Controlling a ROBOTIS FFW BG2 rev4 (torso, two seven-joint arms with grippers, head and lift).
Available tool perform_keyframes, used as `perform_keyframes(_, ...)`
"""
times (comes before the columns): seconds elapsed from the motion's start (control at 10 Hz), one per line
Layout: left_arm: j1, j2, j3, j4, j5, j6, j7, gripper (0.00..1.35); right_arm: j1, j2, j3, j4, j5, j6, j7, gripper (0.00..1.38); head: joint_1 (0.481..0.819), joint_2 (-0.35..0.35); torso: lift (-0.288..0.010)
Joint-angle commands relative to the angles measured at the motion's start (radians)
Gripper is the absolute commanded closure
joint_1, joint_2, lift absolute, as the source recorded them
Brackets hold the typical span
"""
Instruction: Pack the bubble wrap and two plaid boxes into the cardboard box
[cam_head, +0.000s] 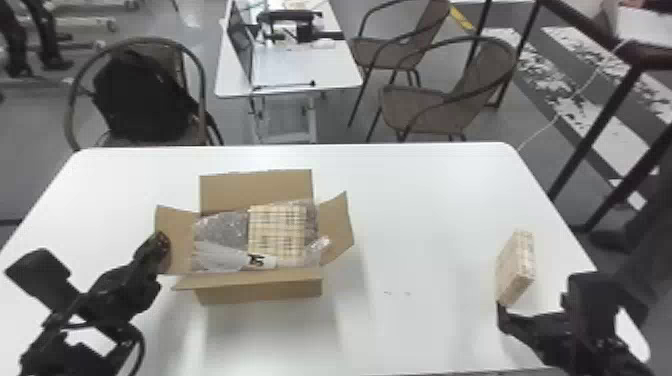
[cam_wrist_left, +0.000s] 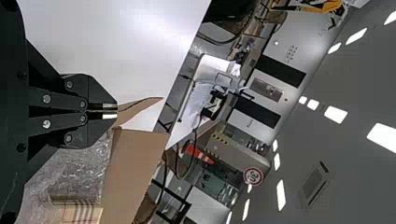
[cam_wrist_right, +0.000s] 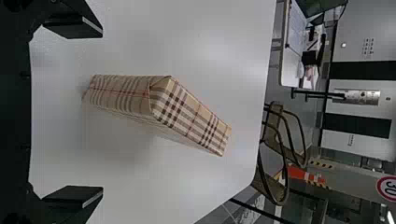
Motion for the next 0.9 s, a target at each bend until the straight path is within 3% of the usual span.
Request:
perform_keyframes(0.0, 0.000, -0.003, -0.002, 0.003, 0.001, -0.001, 0.000, 1.21, -0.065, -0.008, 0.001, 0.087, 0.008, -0.035, 0.017, 0.11, 0.695, -0.026, -0.087)
perform_keyframes(0.1, -0.002, -0.003, -0.004, 0.006, 0.001, -0.001, 0.000, 1.21, -0.104, -0.009, 0.002, 0.131, 0.017, -0.058, 0.029, 0.12, 0.695, -0.026, -0.087)
perform_keyframes(0.2, -0.002, -0.003, -0.007, 0.009, 0.001, -0.001, 0.000, 1.21, -0.139, -0.009, 0.004, 0.168, 0.026, -0.066, 0.046, 0.27, 0.695, -0.025, -0.087)
perform_keyframes(0.3, -0.002, -0.003, -0.010, 0.013, 0.002, -0.001, 0.000, 1.21, -0.157, -0.009, 0.004, 0.183, 0.029, -0.066, 0.066, 0.72, 0.695, -0.023, -0.087)
perform_keyframes(0.4, -0.002, -0.003, -0.011, 0.013, 0.004, -0.001, 0.000, 1.21, -0.159, -0.008, 0.010, 0.182, 0.029, -0.066, 0.066, 0.95, 0.695, -0.021, -0.087)
perform_keyframes(0.8, 0.000, -0.003, -0.011, 0.014, 0.007, -0.007, -0.002, 1.21, -0.142, 0.021, 0.016, 0.152, 0.048, -0.066, 0.052, 1.03, 0.695, -0.008, -0.087)
